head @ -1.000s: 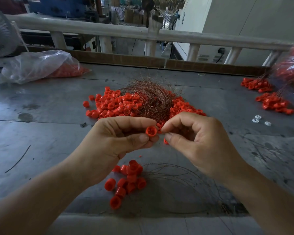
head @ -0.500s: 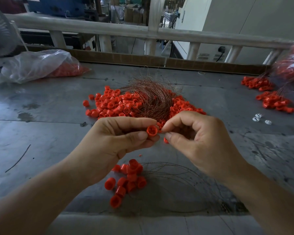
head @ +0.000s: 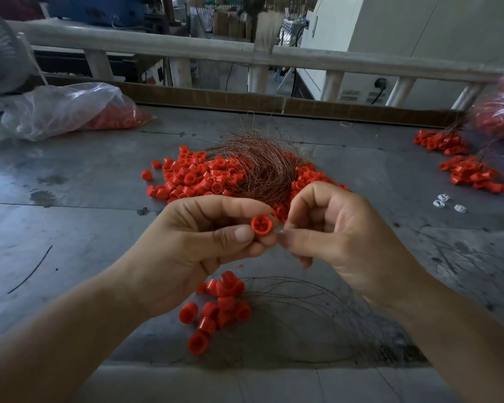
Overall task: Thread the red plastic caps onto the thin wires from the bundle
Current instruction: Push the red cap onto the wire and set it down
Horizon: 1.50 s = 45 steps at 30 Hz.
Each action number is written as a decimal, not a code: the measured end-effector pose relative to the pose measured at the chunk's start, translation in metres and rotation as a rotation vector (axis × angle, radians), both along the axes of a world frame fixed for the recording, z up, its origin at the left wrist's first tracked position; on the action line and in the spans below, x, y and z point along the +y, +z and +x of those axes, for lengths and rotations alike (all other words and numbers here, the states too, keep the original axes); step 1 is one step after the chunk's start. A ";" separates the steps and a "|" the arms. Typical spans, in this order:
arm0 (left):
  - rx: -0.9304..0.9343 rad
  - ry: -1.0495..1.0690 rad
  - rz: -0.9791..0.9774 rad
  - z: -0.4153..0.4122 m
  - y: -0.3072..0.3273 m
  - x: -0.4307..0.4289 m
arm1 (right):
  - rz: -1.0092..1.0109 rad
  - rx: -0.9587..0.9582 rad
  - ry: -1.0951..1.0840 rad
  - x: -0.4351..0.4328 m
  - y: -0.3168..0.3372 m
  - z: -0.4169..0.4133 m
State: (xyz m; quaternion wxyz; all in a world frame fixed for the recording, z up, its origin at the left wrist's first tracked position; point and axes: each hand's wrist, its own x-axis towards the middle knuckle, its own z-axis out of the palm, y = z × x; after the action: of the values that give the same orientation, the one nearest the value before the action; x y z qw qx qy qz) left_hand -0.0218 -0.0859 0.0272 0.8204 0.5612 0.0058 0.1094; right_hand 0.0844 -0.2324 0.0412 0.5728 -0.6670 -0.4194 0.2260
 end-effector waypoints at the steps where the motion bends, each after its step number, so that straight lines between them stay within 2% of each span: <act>1: 0.002 -0.014 -0.006 0.000 0.000 -0.001 | -0.013 0.028 0.022 0.001 0.000 -0.002; 10: 0.011 -0.057 -0.067 0.000 -0.003 -0.002 | -0.068 0.091 0.077 0.004 -0.002 0.002; 12: 0.023 -0.040 -0.065 0.000 -0.003 -0.001 | -0.099 -0.034 -0.005 0.003 -0.001 0.011; 15: 0.053 0.006 -0.067 0.001 -0.004 0.000 | -0.113 -0.196 -0.251 -0.002 -0.002 0.038; 18: 0.063 0.021 -0.074 0.002 -0.004 0.000 | -0.254 -0.404 -0.379 -0.006 -0.009 0.058; 20: 0.062 0.020 -0.074 0.001 -0.003 0.000 | -0.374 -0.526 -0.366 -0.006 -0.014 0.062; 25: 0.064 0.022 -0.075 0.001 -0.003 0.001 | -0.553 -0.647 -0.259 -0.003 -0.026 0.062; 30: 0.075 -0.001 -0.049 0.003 -0.005 0.001 | -0.607 -0.708 -0.227 -0.003 -0.032 0.064; 33: 0.080 0.003 -0.006 0.002 -0.006 0.001 | -0.475 -0.570 -0.261 -0.004 -0.022 0.063; 36: 0.092 0.023 0.075 0.002 -0.007 0.000 | -0.225 -0.182 -0.154 -0.002 -0.010 0.051; 38: 0.102 0.039 0.118 0.002 -0.008 -0.001 | -0.099 -0.013 -0.069 0.000 -0.006 0.040; 40: 0.113 0.061 0.128 0.002 -0.008 -0.002 | -0.029 0.037 -0.013 0.002 -0.005 0.031; 45: 0.145 0.111 0.149 0.004 -0.009 -0.002 | 0.013 0.017 0.043 0.003 -0.006 0.019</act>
State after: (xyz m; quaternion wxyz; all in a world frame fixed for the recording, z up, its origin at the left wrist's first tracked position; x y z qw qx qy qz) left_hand -0.0183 -0.0881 0.0185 0.7665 0.6259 0.0881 0.1138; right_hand 0.1037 -0.2292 0.0348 0.5755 -0.6523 -0.4303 0.2411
